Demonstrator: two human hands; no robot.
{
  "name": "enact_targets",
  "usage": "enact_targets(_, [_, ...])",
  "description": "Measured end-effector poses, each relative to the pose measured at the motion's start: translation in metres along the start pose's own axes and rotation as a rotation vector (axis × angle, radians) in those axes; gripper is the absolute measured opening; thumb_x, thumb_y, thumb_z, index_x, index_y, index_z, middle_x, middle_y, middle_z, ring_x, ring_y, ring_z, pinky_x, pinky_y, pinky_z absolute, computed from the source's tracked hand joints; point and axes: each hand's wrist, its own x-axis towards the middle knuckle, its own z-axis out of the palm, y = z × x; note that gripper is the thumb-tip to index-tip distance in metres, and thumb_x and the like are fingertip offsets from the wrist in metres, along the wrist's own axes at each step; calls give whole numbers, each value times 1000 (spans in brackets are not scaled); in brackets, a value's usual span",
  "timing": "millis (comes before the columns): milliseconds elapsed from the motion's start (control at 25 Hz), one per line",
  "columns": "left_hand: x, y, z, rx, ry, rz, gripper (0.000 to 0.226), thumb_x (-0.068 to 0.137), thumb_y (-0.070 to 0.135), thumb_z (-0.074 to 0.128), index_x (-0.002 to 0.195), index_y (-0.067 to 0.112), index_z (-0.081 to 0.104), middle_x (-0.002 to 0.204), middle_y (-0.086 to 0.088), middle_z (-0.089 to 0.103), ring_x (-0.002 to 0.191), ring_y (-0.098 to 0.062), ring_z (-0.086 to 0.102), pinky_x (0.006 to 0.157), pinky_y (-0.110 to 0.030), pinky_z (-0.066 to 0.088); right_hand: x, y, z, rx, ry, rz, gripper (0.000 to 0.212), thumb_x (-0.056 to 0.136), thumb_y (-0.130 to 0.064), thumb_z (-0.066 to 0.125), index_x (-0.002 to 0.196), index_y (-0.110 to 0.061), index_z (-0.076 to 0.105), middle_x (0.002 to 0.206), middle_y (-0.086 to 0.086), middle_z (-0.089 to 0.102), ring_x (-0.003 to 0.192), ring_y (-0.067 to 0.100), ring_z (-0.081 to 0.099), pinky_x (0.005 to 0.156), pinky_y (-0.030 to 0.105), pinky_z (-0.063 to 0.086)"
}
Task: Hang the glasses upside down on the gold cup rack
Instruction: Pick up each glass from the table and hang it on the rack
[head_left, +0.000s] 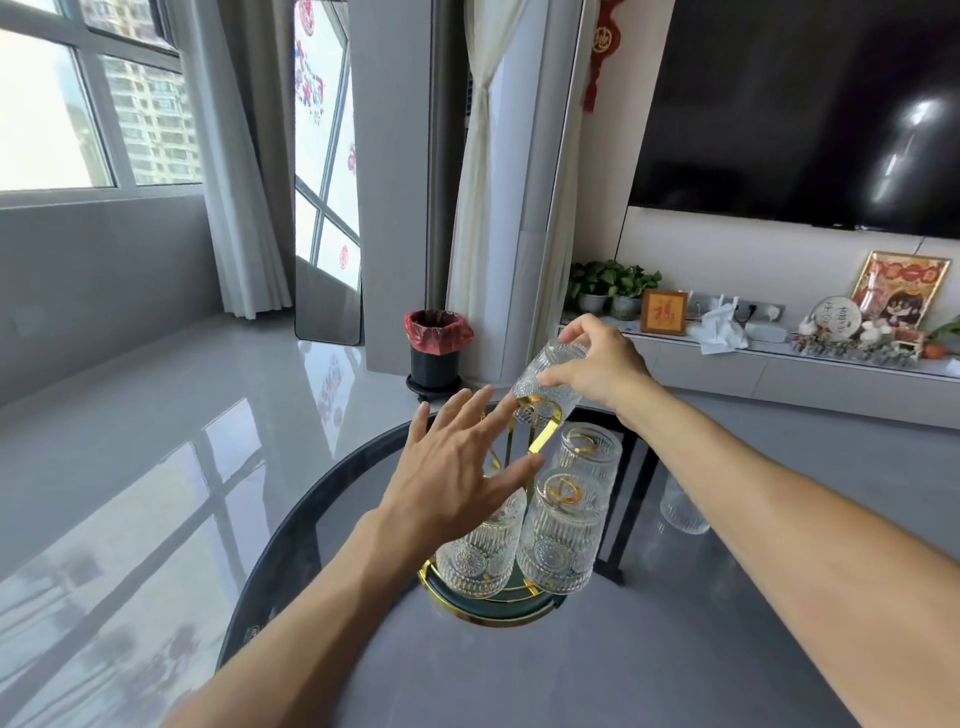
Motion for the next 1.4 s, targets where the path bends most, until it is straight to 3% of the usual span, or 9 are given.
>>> enact_targets(200, [0,0,1,2,-20,-19,83,84,83,28,153,37,23,164,2,22,152,-19,12,120,-54,5,6,2,10,-32,-137,84,33,65,-26,80,89,-26,58,106,-1,64,96,24,59,74,39,55])
enact_targets(400, [5,-2,-3,10,-41,-41,86,80,89,23,152,42,24,165,5,16,153,-16,5,121,-53,1,10,-2,23,-80,-310,104,18,84,-22,63,101,-20,68,94,1,64,75,18,56,54,28,44])
enact_targets(480, [6,-1,-5,6,-43,-42,87,79,89,23,152,42,24,166,4,16,153,-17,5,120,-54,0,9,-4,21,-41,-390,129,29,92,-21,56,115,-10,69,108,11,66,84,21,57,63,29,48])
enact_targets(600, [4,1,-6,21,-60,-52,88,79,88,24,153,40,23,166,3,15,153,-18,4,121,-55,1,-2,0,13,-148,-424,125,55,95,-53,43,135,-18,59,144,12,53,123,29,53,100,40,44])
enact_targets(680, [1,6,-8,47,-77,-69,87,81,87,25,154,40,19,167,1,12,153,-20,2,120,-56,0,-13,11,5,-111,-377,70,62,96,-59,35,139,-18,54,148,8,50,131,28,48,106,40,37])
enact_targets(840, [-6,31,-6,185,-113,-126,90,87,80,18,158,27,1,167,-1,-4,152,-26,-12,117,-56,-11,-45,51,-14,4,-226,-6,56,100,-54,34,138,-18,54,146,4,53,133,24,46,101,35,34])
enact_targets(960, [-18,75,10,188,-2,-80,86,90,74,14,158,22,-1,168,-2,-3,153,-26,-10,119,-53,-11,-73,93,-36,81,-120,-8,48,100,-49,40,130,-18,60,137,3,60,124,20,52,97,32,38])
enact_targets(1200, [-30,163,78,116,-71,60,81,94,66,25,158,24,0,168,-5,4,153,-27,-2,121,-50,-7,-126,191,-77,231,-16,220,20,92,-45,56,105,-34,66,121,-1,66,111,19,60,93,36,46])
enact_targets(1400, [-39,204,142,136,-153,153,77,96,57,35,157,25,1,167,-7,9,153,-29,4,121,-45,-3,-159,265,-88,294,154,379,26,83,-31,70,109,-31,65,119,2,65,96,15,59,80,31,43])
